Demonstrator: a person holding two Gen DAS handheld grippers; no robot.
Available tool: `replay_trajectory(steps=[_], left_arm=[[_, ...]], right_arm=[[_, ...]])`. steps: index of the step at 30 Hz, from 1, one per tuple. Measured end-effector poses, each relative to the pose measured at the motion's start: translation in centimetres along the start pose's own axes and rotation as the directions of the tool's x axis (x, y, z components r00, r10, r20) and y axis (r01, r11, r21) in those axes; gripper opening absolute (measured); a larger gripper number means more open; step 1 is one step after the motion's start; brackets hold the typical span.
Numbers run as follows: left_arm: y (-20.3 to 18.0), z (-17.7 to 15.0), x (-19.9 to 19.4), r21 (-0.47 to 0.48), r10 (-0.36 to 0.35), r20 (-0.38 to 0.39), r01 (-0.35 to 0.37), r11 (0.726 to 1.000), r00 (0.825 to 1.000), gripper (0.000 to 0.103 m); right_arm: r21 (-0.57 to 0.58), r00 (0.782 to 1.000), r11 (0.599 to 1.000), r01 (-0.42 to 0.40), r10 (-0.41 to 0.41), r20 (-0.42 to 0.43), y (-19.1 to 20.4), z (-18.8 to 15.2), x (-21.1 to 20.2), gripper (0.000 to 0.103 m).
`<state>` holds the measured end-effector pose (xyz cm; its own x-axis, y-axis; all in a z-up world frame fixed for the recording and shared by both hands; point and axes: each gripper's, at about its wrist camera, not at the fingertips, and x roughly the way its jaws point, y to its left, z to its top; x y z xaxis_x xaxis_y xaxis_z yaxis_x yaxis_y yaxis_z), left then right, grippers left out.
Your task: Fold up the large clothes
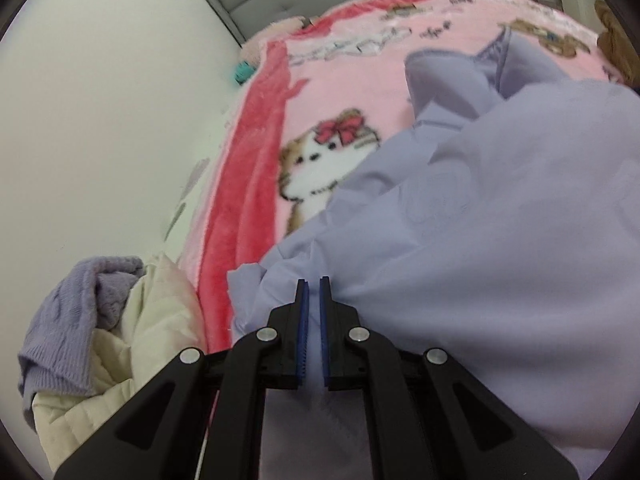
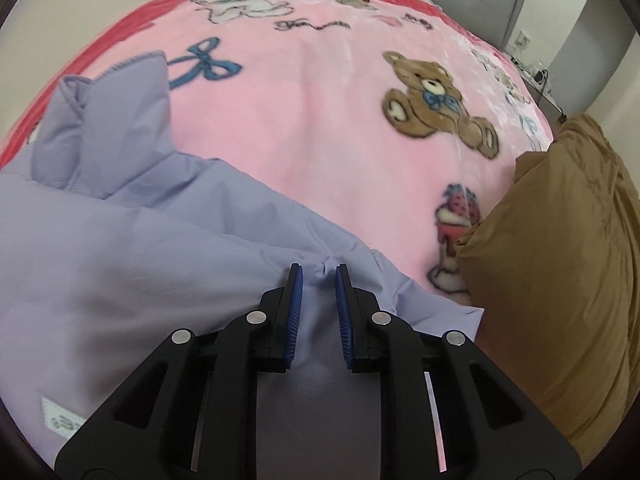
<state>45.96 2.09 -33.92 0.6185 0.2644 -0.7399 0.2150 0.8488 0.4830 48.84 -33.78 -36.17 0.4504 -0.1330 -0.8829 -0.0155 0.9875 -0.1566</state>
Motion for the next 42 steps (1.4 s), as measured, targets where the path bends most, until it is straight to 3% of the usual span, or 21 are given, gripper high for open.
replay_trajectory(steps=[6, 8, 10, 11, 12, 13, 14, 18, 22, 25, 27, 30, 32, 36, 39, 42], left_arm=[[-1.3, 0.3, 1.1, 0.039, 0.020, -0.031, -0.019, 0.999, 0.999, 0.003], [-1.3, 0.3, 0.3, 0.056, 0.048, -0.006, -0.047, 0.997, 0.999, 0.003], [-0.2, -0.2, -1.4, 0.012, 0.038, 0.042, -0.038, 0.999, 0.998, 0.007], [0.9, -0.7, -2.5, -0.040, 0.008, 0.070, -0.005, 0.999, 0.997, 0.015], [2.0, -1.4, -3.5, -0.090, -0.031, 0.090, 0.039, 0.995, 0.995, 0.022], [2.6, -2.0, -4.2, -0.120, -0.051, 0.101, 0.063, 0.991, 0.994, 0.039], [3.5, -2.9, -5.1, -0.148, -0.072, 0.116, 0.089, 0.985, 0.991, 0.048], [4.8, -5.6, -5.9, -0.171, -0.113, 0.063, 0.123, 0.978, 0.992, 0.050], [5.2, -6.7, -4.8, -0.220, -0.177, 0.021, 0.177, 0.959, 0.984, 0.052], [5.6, -6.5, -3.7, -0.284, -0.231, -0.027, 0.214, 0.935, 0.973, 0.052], [5.9, -6.4, -4.4, -0.300, -0.169, -0.018, 0.156, 0.941, 0.985, 0.053], [6.6, -6.6, -5.3, -0.302, -0.068, 0.002, 0.066, 0.951, 0.998, 0.055], [7.3, -7.0, -4.9, -0.310, -0.093, -0.014, 0.084, 0.947, 0.996, 0.063], [8.3, -7.3, -3.9, -0.341, -0.180, -0.021, 0.163, 0.926, 0.983, 0.063], [8.4, -7.2, -3.1, -0.362, -0.246, -0.017, 0.223, 0.905, 0.969, 0.063], [8.2, -7.1, -1.9, -0.409, -0.378, -0.028, 0.334, 0.849, 0.925, 0.063]], right_arm=[[-0.023, 0.998, 0.998, 0.060, -0.060, -0.011, 1.0, -0.1, 1.1, 0.017], [-0.036, 0.997, 0.997, 0.073, -0.073, 0.020, 1.0, -0.1, -0.2, 0.019], [-0.019, 0.992, 0.997, 0.076, -0.074, 0.103, 0.3, -0.6, -3.0, 0.036], [-0.010, 0.985, 0.999, 0.049, -0.047, 0.166, -0.2, -1.3, -4.8, 0.060], [-0.006, 0.978, 1.000, 0.020, -0.018, 0.206, -0.7, -2.0, -6.1, 0.070], [-0.010, 0.969, 1.000, -0.022, 0.024, 0.246, -1.2, -3.0, -7.6, 0.073], [-0.021, 0.963, 0.999, -0.040, 0.044, 0.267, -2.0, -4.4, -9.1, 0.074], [-0.021, 0.978, 0.999, -0.024, 0.027, 0.206, -3.9, -7.6, -10.1, 0.075], [0.070, 0.985, 0.987, -0.145, 0.137, 0.103, -5.7, -9.2, -8.0, 0.075], [0.177, 0.966, 0.950, -0.255, 0.241, 0.098, -6.6, -9.1, -7.1, 0.075], [0.204, 0.960, 0.939, -0.277, 0.263, 0.094, -6.3, -8.6, -6.9, 0.075], [0.140, 0.960, 0.955, -0.263, 0.243, 0.142, -5.0, -7.9, -8.0, 0.075], [0.092, 0.953, 0.952, -0.290, 0.279, 0.122, -4.2, -7.3, -8.0, 0.076], [0.043, 0.966, 0.967, -0.251, 0.247, 0.071, -3.0, -6.8, -7.1, 0.079], [0.082, 0.964, 0.962, -0.260, 0.253, 0.080, -3.2, -6.9, -6.9, 0.078], [0.112, 0.964, 0.959, -0.261, 0.253, 0.083, -3.3, -7.3, -6.7, 0.064]])
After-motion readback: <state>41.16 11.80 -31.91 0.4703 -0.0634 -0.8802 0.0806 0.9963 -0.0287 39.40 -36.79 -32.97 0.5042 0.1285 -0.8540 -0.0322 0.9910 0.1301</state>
